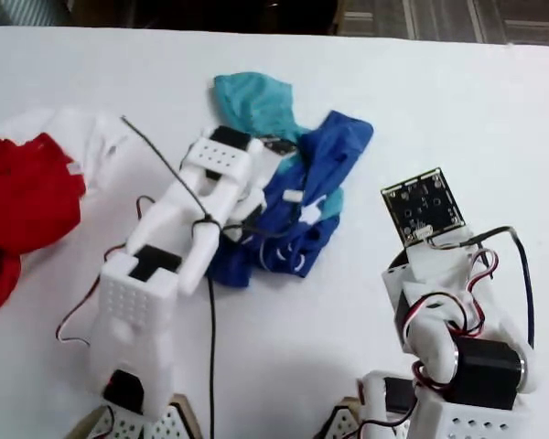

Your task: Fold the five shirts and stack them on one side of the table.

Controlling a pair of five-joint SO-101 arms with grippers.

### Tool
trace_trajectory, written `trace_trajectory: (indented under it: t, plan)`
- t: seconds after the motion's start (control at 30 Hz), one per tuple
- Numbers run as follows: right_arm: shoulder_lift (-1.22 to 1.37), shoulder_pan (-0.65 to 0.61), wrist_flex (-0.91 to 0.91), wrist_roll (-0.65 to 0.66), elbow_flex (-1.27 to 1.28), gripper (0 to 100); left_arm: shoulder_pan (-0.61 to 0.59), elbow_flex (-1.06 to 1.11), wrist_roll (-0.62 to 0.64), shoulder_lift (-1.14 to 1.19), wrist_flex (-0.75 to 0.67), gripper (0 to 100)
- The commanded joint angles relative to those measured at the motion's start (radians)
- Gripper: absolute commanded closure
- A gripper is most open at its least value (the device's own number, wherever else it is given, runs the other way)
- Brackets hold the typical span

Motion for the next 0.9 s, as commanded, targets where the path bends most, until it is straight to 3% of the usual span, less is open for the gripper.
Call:
trace_trajectory:
  t: [0.0,0.27,0.6,0.77,0.87]
  plan:
    - [0.01,0.007,0.004,0.006,-0.005,76.9,-0.074,-0.177,0.032,-0.015,0.117,97]
    - [0.01,0.004,-0.002,0.006,-0.005,76.9,-0.388,-0.435,0.029,-0.16,0.13,97]
    - [0.01,0.001,-0.004,0.006,-0.005,76.9,-0.701,-0.435,-0.149,-0.575,0.129,97]
    - [0.01,0.001,-0.004,0.006,-0.005,76.9,-0.918,-0.435,-0.239,-0.629,0.118,97]
    - [0.01,0.001,-0.004,0.006,-0.005,76.9,-1.073,-0.433,-0.245,-0.615,0.043,97]
